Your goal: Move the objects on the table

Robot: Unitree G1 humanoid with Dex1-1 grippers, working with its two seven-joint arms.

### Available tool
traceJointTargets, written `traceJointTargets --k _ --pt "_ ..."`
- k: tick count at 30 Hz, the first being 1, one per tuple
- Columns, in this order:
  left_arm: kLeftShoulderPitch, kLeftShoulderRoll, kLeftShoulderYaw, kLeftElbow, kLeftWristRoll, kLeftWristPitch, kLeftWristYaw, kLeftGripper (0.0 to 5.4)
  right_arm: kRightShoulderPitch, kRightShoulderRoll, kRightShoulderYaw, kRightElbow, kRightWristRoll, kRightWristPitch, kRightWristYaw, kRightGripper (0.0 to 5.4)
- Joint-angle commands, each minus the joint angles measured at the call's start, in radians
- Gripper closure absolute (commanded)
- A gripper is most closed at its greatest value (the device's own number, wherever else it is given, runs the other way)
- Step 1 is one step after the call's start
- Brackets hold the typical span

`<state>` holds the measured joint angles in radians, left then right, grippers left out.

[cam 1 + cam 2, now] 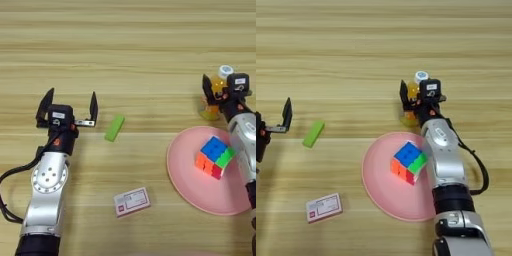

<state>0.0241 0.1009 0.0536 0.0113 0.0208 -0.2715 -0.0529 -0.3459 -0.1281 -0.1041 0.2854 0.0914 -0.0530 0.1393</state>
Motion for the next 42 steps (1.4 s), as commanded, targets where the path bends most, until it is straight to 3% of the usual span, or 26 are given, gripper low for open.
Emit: traceJointTargets --k 1,14,27,42 --pt "-0.008 0.005 0.003 0.01 0.008 -0.007 0.005 0.0 0.005 0.003 -0.004 -0.032 0.018 0.012 0.006 1.86" --pt "-0.012 0.002 0.001 0.013 0.011 -0.007 0.01 0.0 0.02 -0.064 -0.055 -0.191 0.048 0.06 0.021 1.86" --pt "-0.043 -0.002 -0.002 0.05 0.02 -0.019 0.02 0.0 0.135 -0.175 -0.136 -0.259 0.07 0.076 0.079 1.86" --pt "-0.059 0.001 -0.004 0.068 0.022 -0.032 0.025 0.0 0.222 -0.189 -0.144 -0.261 0.067 0.047 0.102 1.86"
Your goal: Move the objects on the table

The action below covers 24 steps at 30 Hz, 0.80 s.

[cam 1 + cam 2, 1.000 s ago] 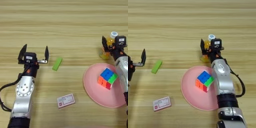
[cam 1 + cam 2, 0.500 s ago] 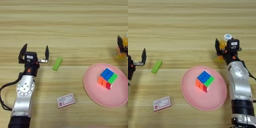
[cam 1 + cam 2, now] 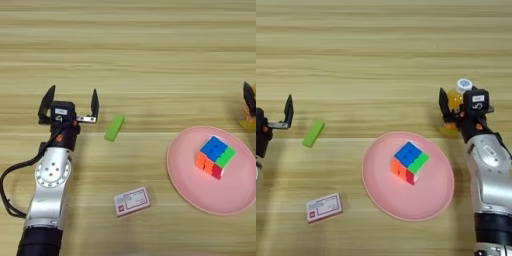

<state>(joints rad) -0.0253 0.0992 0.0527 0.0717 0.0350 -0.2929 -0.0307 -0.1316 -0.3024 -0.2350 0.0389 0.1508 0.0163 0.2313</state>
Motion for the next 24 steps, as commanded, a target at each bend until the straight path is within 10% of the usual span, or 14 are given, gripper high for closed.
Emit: traceJointTargets --k 1,24 --pt "-0.008 0.002 -0.003 0.008 0.008 -0.011 0.003 0.0 0.012 -0.014 -0.015 -0.01 0.008 -0.026 0.01 1.86" --pt "-0.001 0.009 0.001 0.008 0.008 -0.016 0.0 0.0 0.026 -0.006 -0.019 0.224 0.005 -0.185 0.009 1.86"
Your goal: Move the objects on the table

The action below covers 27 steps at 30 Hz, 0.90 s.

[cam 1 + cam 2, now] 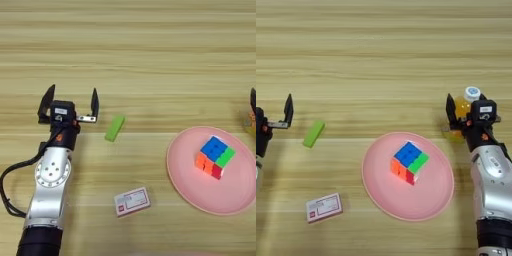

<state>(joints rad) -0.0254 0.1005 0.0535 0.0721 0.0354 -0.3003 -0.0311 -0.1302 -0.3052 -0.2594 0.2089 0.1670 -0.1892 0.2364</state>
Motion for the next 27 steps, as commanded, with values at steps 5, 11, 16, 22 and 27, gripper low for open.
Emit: traceJointTargets --k 5,11,16,22,27 --pt "0.0 0.008 0.001 0.007 0.008 -0.009 0.0 0.0 0.021 -0.004 0.007 0.064 -0.007 0.013 0.006 1.21" --pt "0.0 0.008 0.001 0.008 0.008 -0.009 0.0 0.0 0.017 -0.002 0.01 0.049 0.003 0.013 0.008 0.57" --pt "0.0 0.007 -0.001 0.009 0.009 -0.01 0.001 0.0 0.013 0.005 0.003 0.03 0.021 -0.013 0.016 0.05" --pt "-0.001 0.005 -0.002 0.012 0.01 -0.011 0.002 0.0 0.003 0.013 -0.01 -0.017 0.049 -0.075 0.017 0.02" --pt "-0.002 0.004 -0.003 0.015 0.011 -0.014 0.003 0.0 0.002 0.02 -0.011 -0.07 0.068 -0.123 0.021 0.02"
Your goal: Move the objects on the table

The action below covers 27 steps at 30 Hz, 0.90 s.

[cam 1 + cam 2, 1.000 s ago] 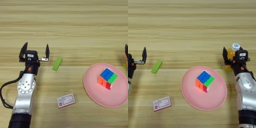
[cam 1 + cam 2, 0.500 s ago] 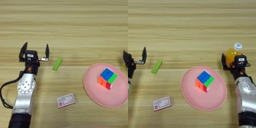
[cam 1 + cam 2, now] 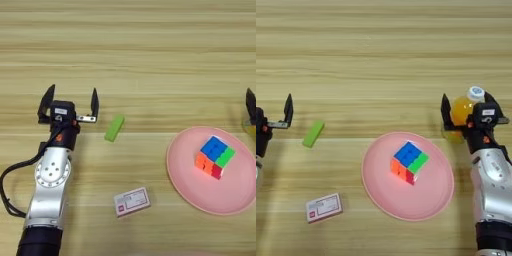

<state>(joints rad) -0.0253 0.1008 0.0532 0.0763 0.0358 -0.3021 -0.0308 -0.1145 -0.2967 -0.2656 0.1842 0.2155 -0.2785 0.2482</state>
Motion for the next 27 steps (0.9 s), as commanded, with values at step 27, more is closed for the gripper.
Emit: traceJointTargets --k 27 --pt "-0.015 -0.004 -0.011 0.023 0.013 -0.017 0.009 0.0 -0.011 -0.015 0.033 -0.428 0.154 -0.001 0.104 0.02"
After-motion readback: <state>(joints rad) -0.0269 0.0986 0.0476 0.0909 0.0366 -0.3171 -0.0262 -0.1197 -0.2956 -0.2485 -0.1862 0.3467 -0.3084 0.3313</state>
